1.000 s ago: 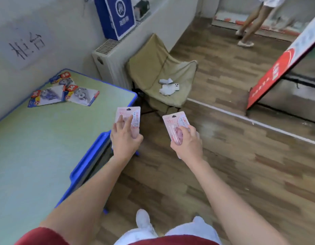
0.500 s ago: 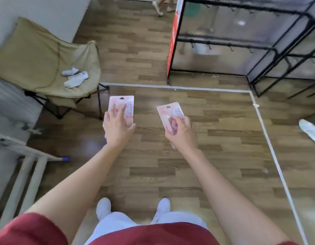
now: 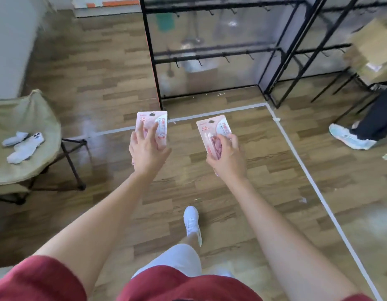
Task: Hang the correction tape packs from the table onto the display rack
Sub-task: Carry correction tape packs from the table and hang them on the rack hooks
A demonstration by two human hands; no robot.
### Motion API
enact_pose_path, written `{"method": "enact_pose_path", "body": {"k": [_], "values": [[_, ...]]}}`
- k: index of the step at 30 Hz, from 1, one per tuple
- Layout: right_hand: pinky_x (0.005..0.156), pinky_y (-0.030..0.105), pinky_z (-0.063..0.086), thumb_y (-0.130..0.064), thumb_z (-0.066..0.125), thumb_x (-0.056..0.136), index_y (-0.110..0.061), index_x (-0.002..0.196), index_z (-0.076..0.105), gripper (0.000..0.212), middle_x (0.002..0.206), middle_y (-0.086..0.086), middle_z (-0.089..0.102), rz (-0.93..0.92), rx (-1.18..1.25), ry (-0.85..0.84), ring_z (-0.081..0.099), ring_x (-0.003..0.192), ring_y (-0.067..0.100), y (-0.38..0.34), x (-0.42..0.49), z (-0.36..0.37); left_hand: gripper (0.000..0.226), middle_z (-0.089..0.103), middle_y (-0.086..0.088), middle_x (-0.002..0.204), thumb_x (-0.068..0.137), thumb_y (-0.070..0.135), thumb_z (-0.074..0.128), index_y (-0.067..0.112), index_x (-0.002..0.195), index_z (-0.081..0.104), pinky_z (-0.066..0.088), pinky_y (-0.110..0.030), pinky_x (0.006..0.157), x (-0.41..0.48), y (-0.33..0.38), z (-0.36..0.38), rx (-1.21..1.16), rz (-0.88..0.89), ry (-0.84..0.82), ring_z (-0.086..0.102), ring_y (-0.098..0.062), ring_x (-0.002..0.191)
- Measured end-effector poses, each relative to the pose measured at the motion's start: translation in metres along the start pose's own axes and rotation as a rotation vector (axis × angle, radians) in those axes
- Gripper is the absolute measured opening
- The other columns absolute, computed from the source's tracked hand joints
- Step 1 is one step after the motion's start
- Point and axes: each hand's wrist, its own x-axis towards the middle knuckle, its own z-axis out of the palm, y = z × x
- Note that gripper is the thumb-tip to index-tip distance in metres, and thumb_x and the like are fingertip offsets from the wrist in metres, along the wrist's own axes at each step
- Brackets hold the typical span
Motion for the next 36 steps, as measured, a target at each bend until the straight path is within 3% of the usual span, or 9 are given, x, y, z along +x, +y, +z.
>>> {"method": "enact_pose_path", "body": {"k": [7, 22, 29, 36], "values": [[0.096, 0.033, 0.033, -0.029, 0.065, 0.081, -0.016, 0.131, 0.050, 0.054, 0.133, 0.007, 0.041, 0.017, 0.069, 0.138, 0.040, 0.120, 0.026, 0.019, 0.145, -0.052, 0.066, 0.014, 0.000, 0.158, 0.080, 0.017, 0.062, 0.027, 0.142, 0.042, 0.014, -0.039, 0.113, 0.134, 0.094, 0.034, -0.047, 0.091, 0.042, 0.016, -0.026, 0.141], [0.086, 0.037, 0.043, -0.029, 0.070, 0.078, -0.011, 0.129, 0.052, 0.057, 0.125, 0.011, 0.049, -0.122, 0.127, 0.413, 0.050, 0.108, 0.029, 0.074, 0.431, -0.165, 0.061, 0.015, -0.003, 0.158, 0.078, 0.016, 0.067, 0.025, 0.136, 0.050, 0.014, -0.038, 0.113, 0.344, 0.293, 0.107, -0.125, 0.278, 0.216, 0.015, -0.025, 0.142], [0.093, 0.039, 0.044, -0.033, 0.068, 0.081, -0.013, 0.132, 0.049, 0.058, 0.135, 0.010, 0.045, -0.248, 0.127, 0.429, 0.047, 0.115, 0.028, 0.097, 0.551, -0.224, 0.058, 0.020, -0.009, 0.156, 0.079, 0.014, 0.069, 0.023, 0.134, 0.054, 0.016, -0.041, 0.112, 0.421, 0.381, 0.141, -0.161, 0.305, 0.333, 0.018, -0.030, 0.141], [0.096, 0.045, 0.041, -0.028, 0.068, 0.080, -0.009, 0.131, 0.050, 0.058, 0.133, 0.011, 0.046, -0.297, 0.163, 0.430, 0.045, 0.119, 0.030, 0.101, 0.627, -0.249, 0.063, 0.020, -0.009, 0.156, 0.075, 0.013, 0.071, 0.025, 0.135, 0.053, 0.013, -0.042, 0.114, 0.481, 0.423, 0.159, -0.131, 0.295, 0.386, 0.015, -0.031, 0.143]]}}
